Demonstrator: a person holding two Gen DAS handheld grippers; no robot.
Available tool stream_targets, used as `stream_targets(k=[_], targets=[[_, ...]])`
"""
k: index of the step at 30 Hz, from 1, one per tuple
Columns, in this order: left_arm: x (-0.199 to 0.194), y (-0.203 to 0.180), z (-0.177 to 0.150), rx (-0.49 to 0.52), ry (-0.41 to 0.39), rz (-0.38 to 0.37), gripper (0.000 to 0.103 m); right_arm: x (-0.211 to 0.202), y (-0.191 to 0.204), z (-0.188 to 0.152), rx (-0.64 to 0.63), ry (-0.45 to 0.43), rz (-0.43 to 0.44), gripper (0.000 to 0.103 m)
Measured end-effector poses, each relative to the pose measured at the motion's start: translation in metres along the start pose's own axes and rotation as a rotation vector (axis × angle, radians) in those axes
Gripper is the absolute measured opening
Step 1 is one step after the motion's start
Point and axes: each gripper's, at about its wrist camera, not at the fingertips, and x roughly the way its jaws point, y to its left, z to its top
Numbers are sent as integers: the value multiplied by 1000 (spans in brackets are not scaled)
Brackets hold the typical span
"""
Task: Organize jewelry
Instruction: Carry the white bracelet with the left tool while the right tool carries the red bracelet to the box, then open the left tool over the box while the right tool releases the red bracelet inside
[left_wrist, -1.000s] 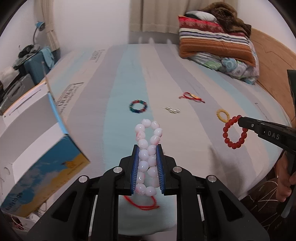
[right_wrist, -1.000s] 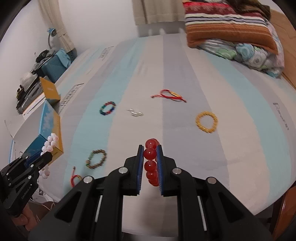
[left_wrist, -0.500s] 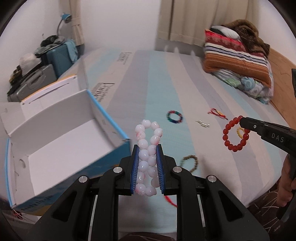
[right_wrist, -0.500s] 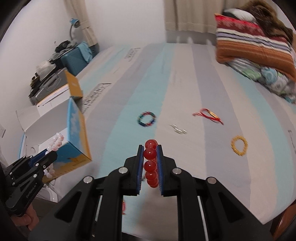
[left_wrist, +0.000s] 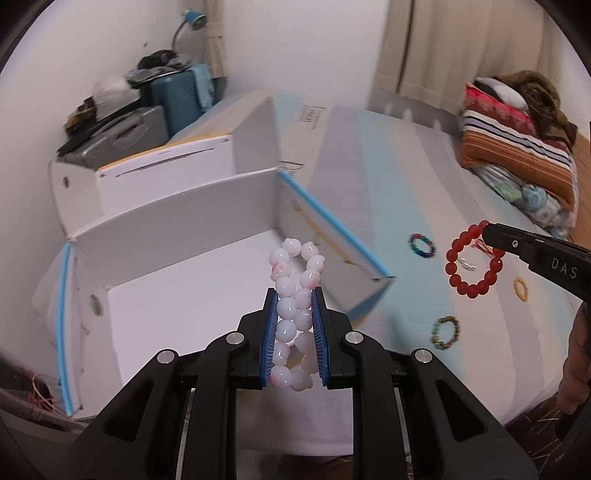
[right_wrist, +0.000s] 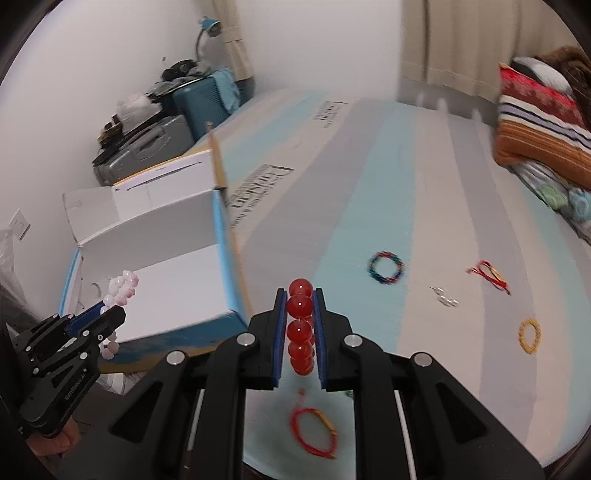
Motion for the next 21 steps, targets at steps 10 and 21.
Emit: stream_targets(k=[10, 21], targets=[[-1, 62, -6, -76, 16, 56, 18, 21, 73, 20, -82, -1, 56, 13], [11, 109, -19, -134, 62, 96, 17, 69, 132, 18, -153, 80, 96, 13]])
